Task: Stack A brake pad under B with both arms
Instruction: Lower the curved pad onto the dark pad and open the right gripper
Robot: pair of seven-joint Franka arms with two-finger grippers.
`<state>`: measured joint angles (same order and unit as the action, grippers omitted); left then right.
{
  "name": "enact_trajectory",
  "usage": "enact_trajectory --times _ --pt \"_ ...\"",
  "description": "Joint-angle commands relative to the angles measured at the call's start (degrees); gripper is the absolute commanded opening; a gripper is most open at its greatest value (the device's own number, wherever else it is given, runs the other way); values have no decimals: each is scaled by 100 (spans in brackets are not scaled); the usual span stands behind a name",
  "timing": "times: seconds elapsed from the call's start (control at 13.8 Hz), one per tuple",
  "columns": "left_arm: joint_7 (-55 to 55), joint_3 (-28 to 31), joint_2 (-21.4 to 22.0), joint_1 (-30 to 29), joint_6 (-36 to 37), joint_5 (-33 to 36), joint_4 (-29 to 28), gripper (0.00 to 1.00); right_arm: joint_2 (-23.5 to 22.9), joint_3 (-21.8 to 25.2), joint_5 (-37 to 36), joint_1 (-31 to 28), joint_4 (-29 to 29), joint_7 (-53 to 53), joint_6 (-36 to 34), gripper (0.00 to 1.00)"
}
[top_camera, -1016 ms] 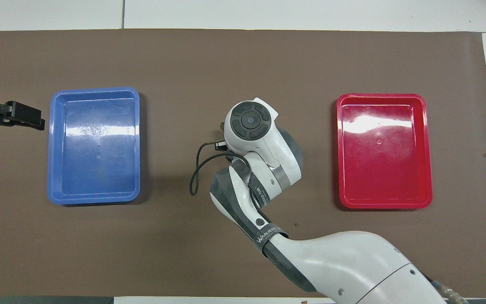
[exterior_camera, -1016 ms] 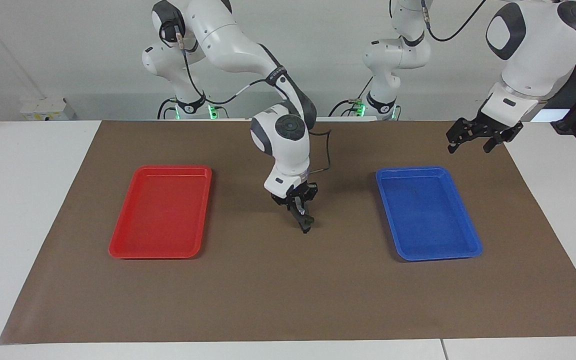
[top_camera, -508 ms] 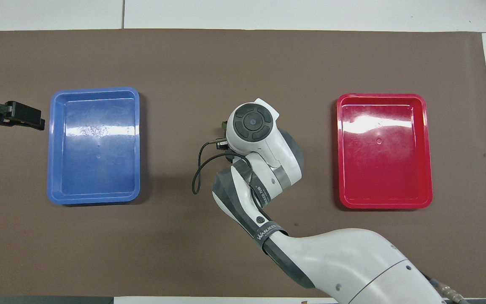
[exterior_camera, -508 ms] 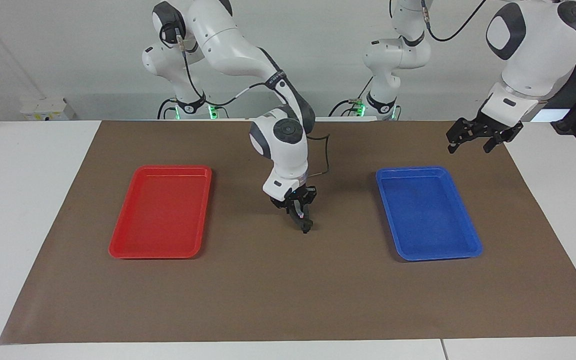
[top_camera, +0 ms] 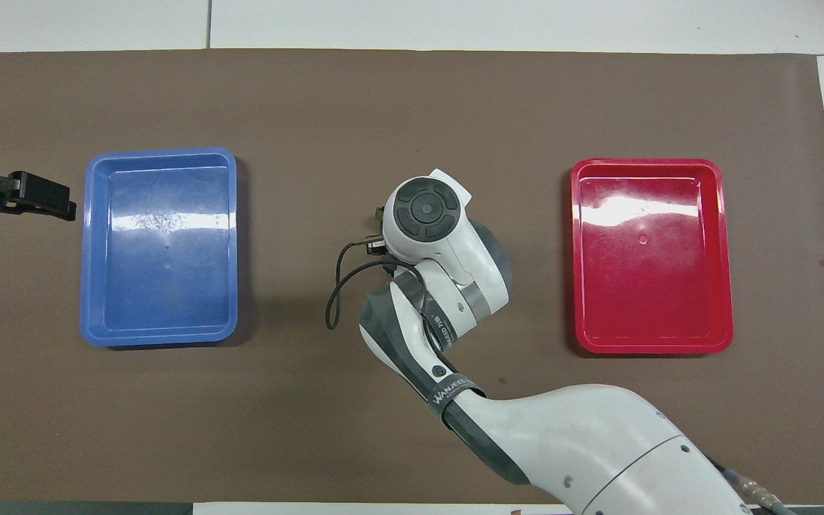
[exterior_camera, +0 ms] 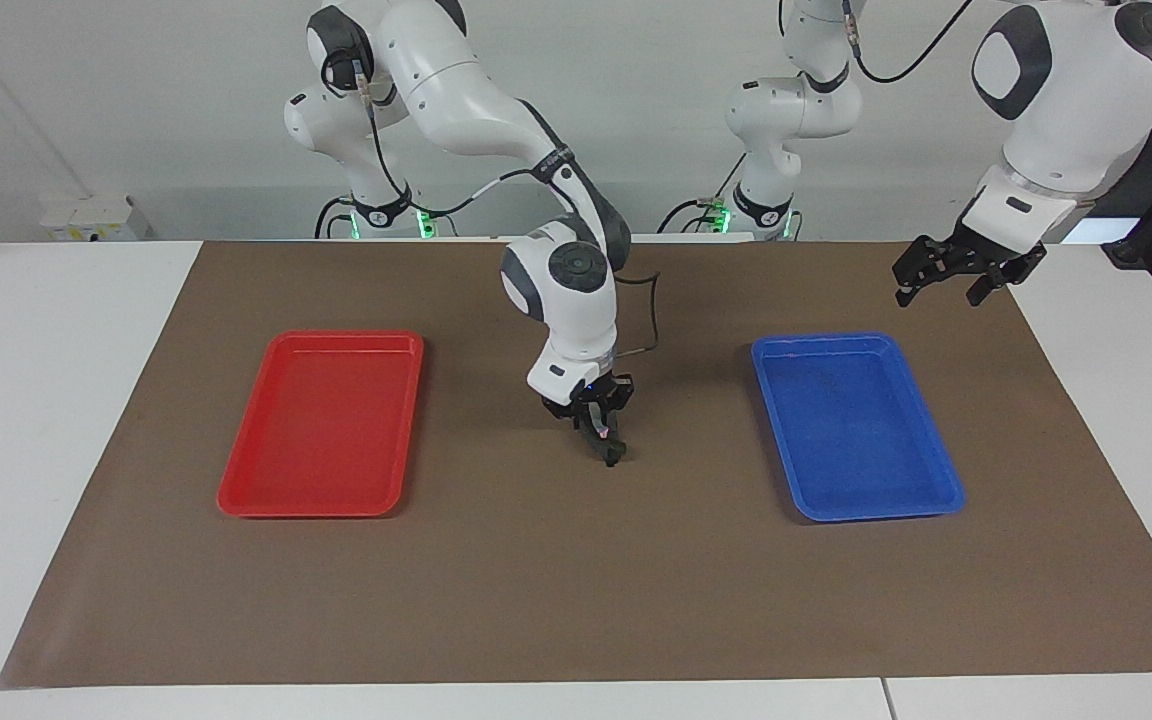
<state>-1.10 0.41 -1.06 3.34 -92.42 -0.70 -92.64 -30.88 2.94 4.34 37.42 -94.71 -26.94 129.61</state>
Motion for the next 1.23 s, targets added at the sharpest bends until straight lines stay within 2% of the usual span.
enact_trajectory --times 0.0,0.29,0.44,0.51,0.65,0.8,1.16 --pt "-40 -32 133 -62 5 -80 -140 100 39 5 76 20 -100 -128 204 0" --pt "-40 -32 133 -62 5 -80 -140 100 30 5 111 46 -118 -180 240 2" --pt "-40 -32 133 -62 5 -80 -140 100 30 5 120 37 -118 -198 240 8" --pt "-40 -32 133 -62 5 -80 -140 100 30 5 137 20 -118 -198 240 21" --pt "-40 -32 133 -62 5 -80 -140 100 30 5 138 20 -118 -207 240 58" --pt "-40 -32 133 -62 5 -80 -140 100 4 5 138 37 -118 -215 249 98" --pt "-40 -32 133 -62 5 -80 -140 100 38 5 51 55 -4 -390 100 100"
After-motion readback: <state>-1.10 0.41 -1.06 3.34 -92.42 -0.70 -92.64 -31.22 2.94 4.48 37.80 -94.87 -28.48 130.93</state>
